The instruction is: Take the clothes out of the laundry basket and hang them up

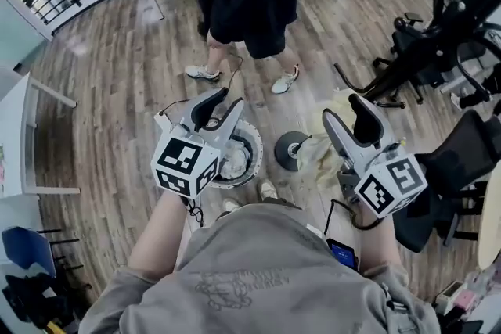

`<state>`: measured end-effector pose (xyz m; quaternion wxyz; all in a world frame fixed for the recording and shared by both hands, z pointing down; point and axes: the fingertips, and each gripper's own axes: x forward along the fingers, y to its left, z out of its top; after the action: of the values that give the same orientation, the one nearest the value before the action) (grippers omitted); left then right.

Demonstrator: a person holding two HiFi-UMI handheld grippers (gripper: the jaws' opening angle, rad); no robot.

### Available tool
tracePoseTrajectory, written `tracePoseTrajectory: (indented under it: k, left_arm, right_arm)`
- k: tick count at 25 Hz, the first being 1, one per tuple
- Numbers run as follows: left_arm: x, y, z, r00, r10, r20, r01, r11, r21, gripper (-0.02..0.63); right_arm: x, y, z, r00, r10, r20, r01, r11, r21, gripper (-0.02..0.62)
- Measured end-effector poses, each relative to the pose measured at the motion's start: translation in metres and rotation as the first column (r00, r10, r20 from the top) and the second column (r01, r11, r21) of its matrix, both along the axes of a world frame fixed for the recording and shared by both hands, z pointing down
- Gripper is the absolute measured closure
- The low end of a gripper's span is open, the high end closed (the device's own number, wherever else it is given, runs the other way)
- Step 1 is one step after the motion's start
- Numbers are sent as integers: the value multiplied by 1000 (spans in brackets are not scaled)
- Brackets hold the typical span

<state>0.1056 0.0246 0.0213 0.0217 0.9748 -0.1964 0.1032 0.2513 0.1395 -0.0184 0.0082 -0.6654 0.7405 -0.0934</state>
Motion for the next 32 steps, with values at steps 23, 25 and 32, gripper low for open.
tracePoseTrajectory:
  k: [23, 25, 32]
  left_arm:
    - [-198, -52, 5, 866, -500, 5, 499, 865, 47, 483]
    - [-200, -58, 17, 863, -504, 31, 502, 864, 48, 483]
    - [-206, -88, 86, 857, -497, 140, 503, 864, -15, 483]
  right_arm:
    - [-149, -146, 56, 888, -458, 22, 458, 884, -96, 302]
    - [-153, -155, 76, 888, -459, 36, 459, 878, -137, 302]
    - [-170, -184, 160, 894, -440, 88, 444, 843, -304, 304]
